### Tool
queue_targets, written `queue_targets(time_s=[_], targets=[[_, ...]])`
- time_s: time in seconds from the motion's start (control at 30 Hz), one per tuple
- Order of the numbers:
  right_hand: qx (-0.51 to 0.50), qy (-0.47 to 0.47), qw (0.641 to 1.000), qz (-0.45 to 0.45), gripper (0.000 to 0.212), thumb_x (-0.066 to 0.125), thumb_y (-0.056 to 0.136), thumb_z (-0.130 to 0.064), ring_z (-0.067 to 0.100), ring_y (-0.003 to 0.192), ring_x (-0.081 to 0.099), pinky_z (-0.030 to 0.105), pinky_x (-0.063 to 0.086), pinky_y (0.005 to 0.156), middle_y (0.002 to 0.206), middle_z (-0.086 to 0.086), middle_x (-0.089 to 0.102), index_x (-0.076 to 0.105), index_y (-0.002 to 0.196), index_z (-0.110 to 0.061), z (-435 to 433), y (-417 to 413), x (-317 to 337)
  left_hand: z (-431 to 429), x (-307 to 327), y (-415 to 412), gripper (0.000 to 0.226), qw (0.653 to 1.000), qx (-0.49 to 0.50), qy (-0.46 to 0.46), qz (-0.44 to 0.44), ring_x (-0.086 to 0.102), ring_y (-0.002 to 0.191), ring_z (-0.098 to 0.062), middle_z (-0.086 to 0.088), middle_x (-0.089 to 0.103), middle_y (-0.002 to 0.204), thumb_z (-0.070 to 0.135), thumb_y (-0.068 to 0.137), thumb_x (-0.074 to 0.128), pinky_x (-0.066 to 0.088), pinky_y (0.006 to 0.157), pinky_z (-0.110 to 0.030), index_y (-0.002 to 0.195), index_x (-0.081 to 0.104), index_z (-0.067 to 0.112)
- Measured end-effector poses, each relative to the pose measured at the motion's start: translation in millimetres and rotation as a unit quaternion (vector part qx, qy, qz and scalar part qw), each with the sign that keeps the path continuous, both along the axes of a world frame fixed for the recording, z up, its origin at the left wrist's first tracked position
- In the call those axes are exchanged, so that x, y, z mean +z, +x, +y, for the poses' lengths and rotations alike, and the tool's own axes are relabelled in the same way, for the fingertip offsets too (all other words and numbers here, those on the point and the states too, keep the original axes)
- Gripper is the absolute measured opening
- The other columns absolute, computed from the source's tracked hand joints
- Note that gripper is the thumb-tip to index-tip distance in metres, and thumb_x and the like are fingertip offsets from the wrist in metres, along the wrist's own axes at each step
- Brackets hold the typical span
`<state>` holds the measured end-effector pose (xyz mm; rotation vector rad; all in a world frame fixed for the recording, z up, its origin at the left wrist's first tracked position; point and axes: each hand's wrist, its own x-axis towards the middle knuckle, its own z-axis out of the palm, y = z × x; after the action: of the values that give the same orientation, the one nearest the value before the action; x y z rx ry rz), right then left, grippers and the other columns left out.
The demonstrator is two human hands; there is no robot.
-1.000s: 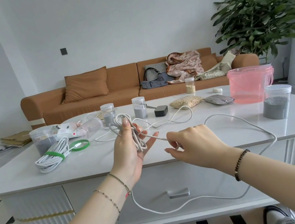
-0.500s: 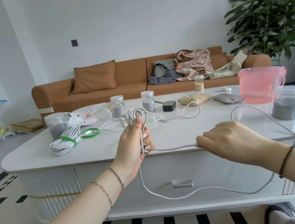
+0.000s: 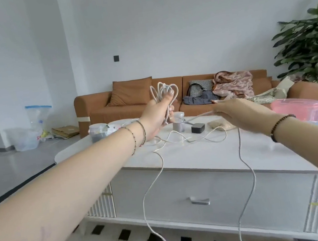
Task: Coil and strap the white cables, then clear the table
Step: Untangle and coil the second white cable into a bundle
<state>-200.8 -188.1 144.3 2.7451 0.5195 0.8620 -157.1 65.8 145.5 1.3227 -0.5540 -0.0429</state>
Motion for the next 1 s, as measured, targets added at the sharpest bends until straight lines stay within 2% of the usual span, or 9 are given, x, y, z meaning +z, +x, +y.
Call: queue_targets(time_s=[0.13,0.2,0.3,0.43,0.5,0.6,0.8,0.87,1.0], targets=[[0.037,-0.081,0.991,-0.103,0.028,0.056,0.087,0.01,0.028,0.086,0.06,0.036,0.046,0.065,0.095,0.005,0.062,0.062,0.104,-0.012,-5,21,51,-7,28,21,0.028,0.999,0.02,-0.023,-0.032,0.036,0.046,-0.007,0.006,0.04,0.056,0.037,0.101,0.055,0.034,0.044,-0.018,0.083,0.054,0.015],[0.027,-0.156,0.974,-0.163,0.04,0.064,0.084,0.007,0.029,0.107,0.058,0.042,0.053,0.087,0.116,0.009,0.062,0.06,0.119,-0.012,-11,33,76,-12,36,38,0.028,0.998,0.04,-0.034,-0.04,0.036,0.046,-0.006,0.007,0.041,0.054,0.037,0.101,0.055,0.033,0.044,-0.018,0.083,0.052,0.016],[0.006,-0.237,0.935,-0.262,0.055,0.06,0.085,0.004,0.036,0.119,0.049,0.049,0.034,0.107,0.131,0.012,0.052,0.049,0.135,-0.019,-24,45,118,-21,39,76,0.028,0.995,0.077,-0.02,-0.058,0.036,0.048,-0.007,0.008,0.041,0.057,0.041,0.1,0.056,0.033,0.045,-0.019,0.085,0.052,0.017],[-0.076,-0.058,0.942,-0.322,0.062,0.055,0.083,0.006,0.039,0.106,0.051,0.051,0.039,0.092,0.128,0.018,0.049,0.043,0.138,-0.019,-54,66,151,-32,8,123,0.028,0.996,0.086,-0.035,-0.004,0.035,0.046,-0.006,0.004,0.038,0.06,0.039,0.1,0.055,0.031,0.042,-0.017,0.083,0.051,0.018],[-0.172,0.083,0.955,-0.229,0.032,0.062,0.093,-0.022,0.034,0.089,0.058,0.043,0.047,0.074,0.115,0.014,0.058,0.054,0.122,-0.013,-70,98,158,-40,-18,144,0.032,0.996,0.061,-0.05,0.049,0.034,0.044,-0.006,0.002,0.039,0.06,0.041,0.099,0.055,0.029,0.041,-0.018,0.078,0.051,0.018],[-0.281,0.252,0.926,-0.034,0.066,0.052,0.091,-0.065,0.026,0.065,0.059,0.031,0.047,0.056,0.09,0.013,0.071,0.07,0.092,-0.001,-78,147,150,-49,-49,159,0.032,0.99,0.029,-0.076,0.114,0.038,0.046,-0.006,0.0,0.049,0.064,0.043,0.096,0.059,0.032,0.043,-0.017,0.08,0.056,0.015],[-0.04,0.511,0.858,0.027,0.039,0.061,0.095,-0.044,0.018,0.071,0.07,0.033,0.059,0.074,0.081,0.006,0.073,0.071,0.095,-0.007,-29,237,82,-55,-87,184,0.033,0.978,0.038,-0.107,0.176,0.036,0.045,-0.007,-0.004,0.058,0.065,0.037,0.098,0.057,0.03,0.041,-0.018,0.08,0.053,0.009],[-0.009,0.459,0.879,0.126,0.021,0.071,0.088,-0.028,0.018,0.088,0.068,0.037,0.058,0.083,0.097,0.001,0.069,0.067,0.106,-0.019,-20,254,53,-56,-95,191,0.033,0.974,0.037,-0.116,0.193,0.036,0.044,-0.008,-0.003,0.056,0.063,0.037,0.097,0.058,0.028,0.041,-0.018,0.08,0.053,0.009],[-0.107,0.182,0.935,0.286,0.062,0.062,0.086,-0.003,0.034,0.101,0.062,0.051,0.055,0.088,0.121,0.016,0.059,0.038,0.143,-0.013,-20,257,5,-58,-105,200,0.034,0.973,0.044,-0.098,0.204,0.039,0.044,-0.008,-0.002,0.054,0.062,0.039,0.093,0.062,0.028,0.041,-0.018,0.079,0.056,0.01]])
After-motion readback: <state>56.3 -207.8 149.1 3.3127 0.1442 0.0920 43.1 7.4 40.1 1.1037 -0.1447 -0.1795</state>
